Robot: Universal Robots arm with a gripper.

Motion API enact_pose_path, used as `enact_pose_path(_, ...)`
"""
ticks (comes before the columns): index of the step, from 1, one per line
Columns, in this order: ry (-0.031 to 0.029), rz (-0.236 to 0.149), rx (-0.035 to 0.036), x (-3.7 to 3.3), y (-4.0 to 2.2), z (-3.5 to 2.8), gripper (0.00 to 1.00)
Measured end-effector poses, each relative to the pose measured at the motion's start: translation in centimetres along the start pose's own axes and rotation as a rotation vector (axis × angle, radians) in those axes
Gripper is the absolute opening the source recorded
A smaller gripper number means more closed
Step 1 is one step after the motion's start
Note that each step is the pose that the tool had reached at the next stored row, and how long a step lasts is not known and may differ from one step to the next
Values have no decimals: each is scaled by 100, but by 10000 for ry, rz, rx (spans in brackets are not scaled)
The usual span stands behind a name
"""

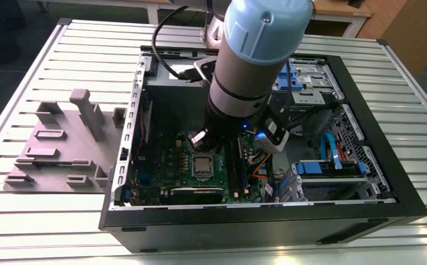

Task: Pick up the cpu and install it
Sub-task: 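Install the first cpu locking lever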

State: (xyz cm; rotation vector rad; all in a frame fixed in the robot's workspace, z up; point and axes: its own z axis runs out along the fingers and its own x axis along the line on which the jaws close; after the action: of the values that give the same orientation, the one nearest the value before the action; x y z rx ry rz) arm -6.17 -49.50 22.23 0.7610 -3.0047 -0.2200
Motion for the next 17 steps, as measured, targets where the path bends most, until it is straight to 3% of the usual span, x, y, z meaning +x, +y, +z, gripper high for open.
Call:
enact_pose_path(9,23,3,42,5,-32,152,10)
enact_pose_path(13,20,2,41,17,-56,163,10)
enact_pose_path(17,23,3,45,52,-120,153,10)
